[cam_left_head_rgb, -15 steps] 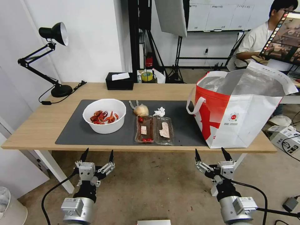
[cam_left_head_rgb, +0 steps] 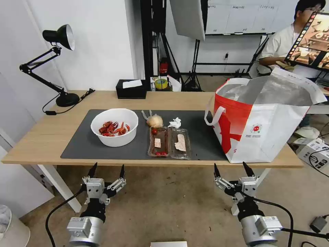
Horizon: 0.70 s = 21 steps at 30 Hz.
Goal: Pick up the trash from the table and place it into the takeout bag.
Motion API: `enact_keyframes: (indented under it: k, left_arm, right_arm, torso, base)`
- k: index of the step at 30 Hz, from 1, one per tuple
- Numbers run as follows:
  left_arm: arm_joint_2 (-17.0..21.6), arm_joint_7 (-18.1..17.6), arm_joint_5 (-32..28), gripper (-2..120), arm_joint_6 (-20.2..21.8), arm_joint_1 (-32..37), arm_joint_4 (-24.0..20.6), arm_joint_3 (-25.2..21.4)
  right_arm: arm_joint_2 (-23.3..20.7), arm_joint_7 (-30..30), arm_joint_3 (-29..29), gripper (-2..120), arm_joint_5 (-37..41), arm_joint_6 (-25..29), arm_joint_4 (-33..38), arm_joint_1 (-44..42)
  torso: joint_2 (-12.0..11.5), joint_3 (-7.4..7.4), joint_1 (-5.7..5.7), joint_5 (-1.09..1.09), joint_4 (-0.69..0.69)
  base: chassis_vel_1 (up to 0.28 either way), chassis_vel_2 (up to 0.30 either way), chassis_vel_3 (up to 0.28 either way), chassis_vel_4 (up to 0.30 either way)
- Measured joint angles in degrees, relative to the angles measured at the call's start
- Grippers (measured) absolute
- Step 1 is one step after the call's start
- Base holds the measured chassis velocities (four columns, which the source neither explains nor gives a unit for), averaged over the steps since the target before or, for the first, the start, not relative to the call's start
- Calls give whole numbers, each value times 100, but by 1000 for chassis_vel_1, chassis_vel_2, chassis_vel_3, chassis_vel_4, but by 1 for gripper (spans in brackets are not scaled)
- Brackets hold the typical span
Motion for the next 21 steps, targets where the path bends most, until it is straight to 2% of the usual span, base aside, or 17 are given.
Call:
enact_keyframes:
  k: [21]
  left_arm:
    - [0,0,0,100,0,0,0,0]
  right_arm:
    - [0,0,0,100,0,0,0,-1]
  torso:
    - [0,0,0,0,0]
  base:
    - [0,0,0,0]
